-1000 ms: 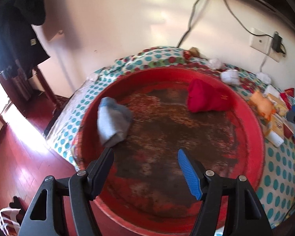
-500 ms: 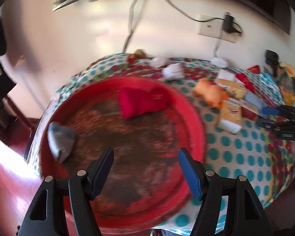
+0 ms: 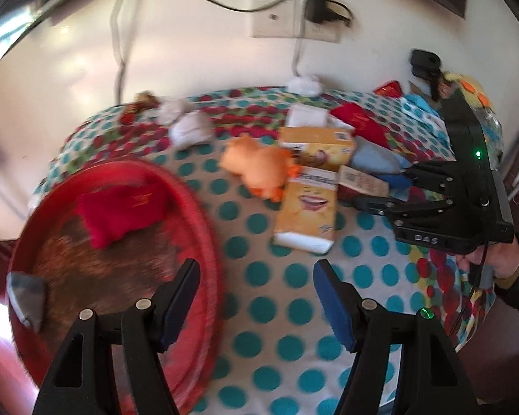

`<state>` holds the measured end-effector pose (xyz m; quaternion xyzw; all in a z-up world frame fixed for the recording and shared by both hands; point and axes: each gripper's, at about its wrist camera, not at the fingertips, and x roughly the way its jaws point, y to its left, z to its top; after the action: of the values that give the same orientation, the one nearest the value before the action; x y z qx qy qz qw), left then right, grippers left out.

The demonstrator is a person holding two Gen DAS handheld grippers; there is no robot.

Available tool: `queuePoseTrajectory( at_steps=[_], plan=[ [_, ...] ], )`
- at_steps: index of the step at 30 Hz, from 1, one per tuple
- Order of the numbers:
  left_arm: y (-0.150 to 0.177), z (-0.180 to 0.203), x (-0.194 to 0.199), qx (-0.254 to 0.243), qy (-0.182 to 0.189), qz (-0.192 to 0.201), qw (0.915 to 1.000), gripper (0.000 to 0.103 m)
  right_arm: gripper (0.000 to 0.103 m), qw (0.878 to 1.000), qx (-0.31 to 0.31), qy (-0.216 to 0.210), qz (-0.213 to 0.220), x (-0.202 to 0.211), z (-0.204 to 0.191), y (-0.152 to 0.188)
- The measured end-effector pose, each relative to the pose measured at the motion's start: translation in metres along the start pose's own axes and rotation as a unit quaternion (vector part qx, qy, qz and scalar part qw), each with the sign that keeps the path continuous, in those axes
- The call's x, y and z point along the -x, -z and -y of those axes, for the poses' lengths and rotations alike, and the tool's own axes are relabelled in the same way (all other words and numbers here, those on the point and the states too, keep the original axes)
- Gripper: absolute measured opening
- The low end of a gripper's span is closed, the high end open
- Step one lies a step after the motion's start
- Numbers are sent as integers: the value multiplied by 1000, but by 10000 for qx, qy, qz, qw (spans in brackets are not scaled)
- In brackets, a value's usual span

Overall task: Organize objects
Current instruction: 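Move the left tool to the yellow medicine box while the right tool approaches the white box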

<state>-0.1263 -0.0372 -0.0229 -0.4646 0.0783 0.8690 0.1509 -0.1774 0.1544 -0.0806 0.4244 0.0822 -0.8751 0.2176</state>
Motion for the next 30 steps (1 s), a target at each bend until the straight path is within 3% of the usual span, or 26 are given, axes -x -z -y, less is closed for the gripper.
queuePoseTrajectory(
  at_steps=[5, 9, 19, 30],
  plan=[
    [-13, 17, -30, -296, 265, -229, 9989, 70, 28, 9992, -353, 98, 150, 12, 13, 15],
    [-23, 26, -46, -475, 267, -393, 9977, 70, 28, 9986, -459, 132, 248, 20, 16, 21],
    [-36, 34, -83, -495, 435, -817, 9945, 70, 28, 9987, -457, 148, 173, 17, 15, 21],
    [-32, 35, -98, -223, 265, -689, 9970, 69, 28, 9984, -468, 247, 219, 19, 15, 22]
  ],
)
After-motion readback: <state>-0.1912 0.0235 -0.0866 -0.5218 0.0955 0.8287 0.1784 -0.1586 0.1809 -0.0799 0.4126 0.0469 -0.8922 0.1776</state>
